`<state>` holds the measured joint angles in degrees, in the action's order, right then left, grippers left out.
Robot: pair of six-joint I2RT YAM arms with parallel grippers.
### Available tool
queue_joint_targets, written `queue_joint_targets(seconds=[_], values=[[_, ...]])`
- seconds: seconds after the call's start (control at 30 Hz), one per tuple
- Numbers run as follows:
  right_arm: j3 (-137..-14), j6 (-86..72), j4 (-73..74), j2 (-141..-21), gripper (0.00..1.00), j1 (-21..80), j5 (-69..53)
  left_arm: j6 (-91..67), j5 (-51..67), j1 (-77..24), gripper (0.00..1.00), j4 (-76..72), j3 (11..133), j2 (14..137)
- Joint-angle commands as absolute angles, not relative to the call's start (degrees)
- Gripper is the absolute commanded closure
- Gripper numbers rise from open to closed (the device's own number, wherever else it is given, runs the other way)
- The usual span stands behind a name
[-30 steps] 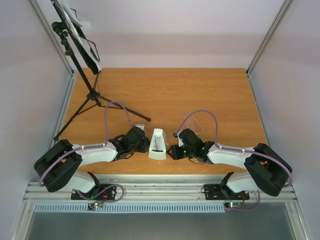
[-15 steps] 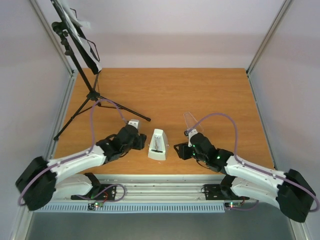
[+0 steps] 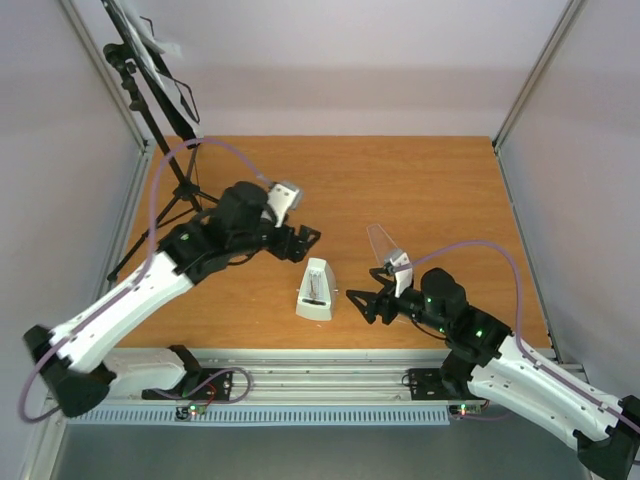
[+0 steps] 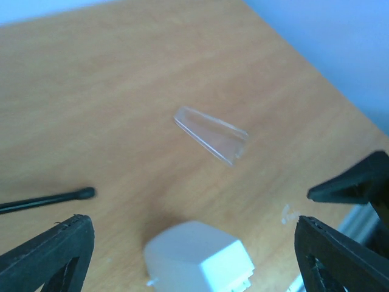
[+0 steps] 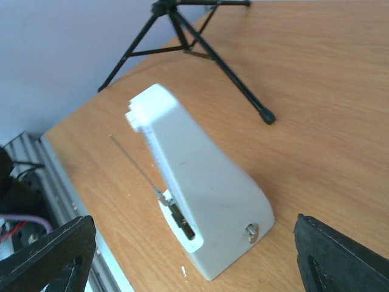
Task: Pack up the instrument practice props
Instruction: Hook the pendulum onto the metronome.
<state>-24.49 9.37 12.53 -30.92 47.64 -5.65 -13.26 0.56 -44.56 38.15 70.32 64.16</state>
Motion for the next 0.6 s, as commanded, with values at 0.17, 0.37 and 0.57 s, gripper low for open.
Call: queue_joint_targets(seconds=[0.17, 0.37, 0.57], values=[[-27.15, 23.00, 1.73, -40.27, 0.10, 49.13, -16.19, -10.86, 20.37, -43.02, 0.10, 36.61, 69.29, 74.80], [-30.04, 26.76, -4.16, -52.86, 0.04, 52.27, -12.07, -8.35, 18.14, -41.22, 0.11, 37.29, 67.82, 74.40], [-31.29, 27.04, -7.01, -58.48, 0.02, 54.92, -8.62, -7.30, 19.18, -40.59, 0.19, 37.59, 67.20, 75.19]])
